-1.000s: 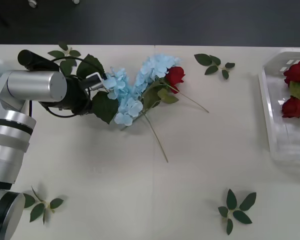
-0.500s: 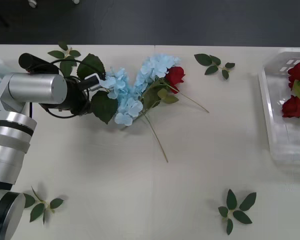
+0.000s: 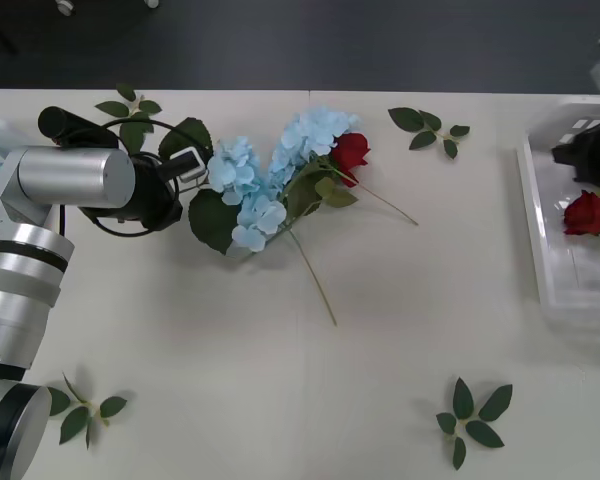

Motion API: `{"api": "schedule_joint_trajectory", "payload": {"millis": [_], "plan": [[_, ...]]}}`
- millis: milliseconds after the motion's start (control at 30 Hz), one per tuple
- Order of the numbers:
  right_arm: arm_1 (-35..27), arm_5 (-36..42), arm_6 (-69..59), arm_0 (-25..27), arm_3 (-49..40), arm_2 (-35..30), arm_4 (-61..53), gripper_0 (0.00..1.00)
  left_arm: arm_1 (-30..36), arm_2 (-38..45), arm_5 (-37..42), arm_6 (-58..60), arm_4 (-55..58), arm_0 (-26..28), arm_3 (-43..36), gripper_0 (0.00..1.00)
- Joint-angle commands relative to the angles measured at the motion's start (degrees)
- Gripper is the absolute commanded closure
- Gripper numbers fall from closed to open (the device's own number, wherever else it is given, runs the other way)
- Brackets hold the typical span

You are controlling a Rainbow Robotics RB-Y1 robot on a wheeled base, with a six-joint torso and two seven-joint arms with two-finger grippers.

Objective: Put the red flowers into the right box and the blue flowers into the left box

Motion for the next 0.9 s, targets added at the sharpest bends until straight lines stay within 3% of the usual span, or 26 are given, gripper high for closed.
{"api": "schedule_joint_trajectory", "payload": {"millis": [33, 233, 467, 733, 900], "plan": [[3.0, -0.2, -3.0, -8.0, -1.7, 9.6, 5.6, 0.58, -0.8, 0.9, -0.5, -3.9, 1.0, -1.5, -0.9, 1.0], [7.1, -1.4, -3.3, -13.8, 1.1, 19.0, 11.7, 0.58, -0.8, 3.3, 1.2, -3.7, 3.8, -1.5, -2.2, 1.0], [10.3, -4.4, -2.7, -18.1, 5.5, 28.6, 16.3, 0.58, -0.8, 11.0, 10.9, -3.1, 6.8, -1.5, -8.1, 1.0], [15.2, -7.4, -2.1, -19.9, 11.5, 32.8, 20.7, 0.58, -0.7, 23.2, 24.8, -2.5, 8.8, -1.1, -16.7, 1.0], [16.9, -11.6, -1.7, -20.9, 16.4, 34.8, 22.7, 0.58, 0.8, 27.0, 28.8, -0.6, 9.4, 3.5, -26.2, 1.0]]}}
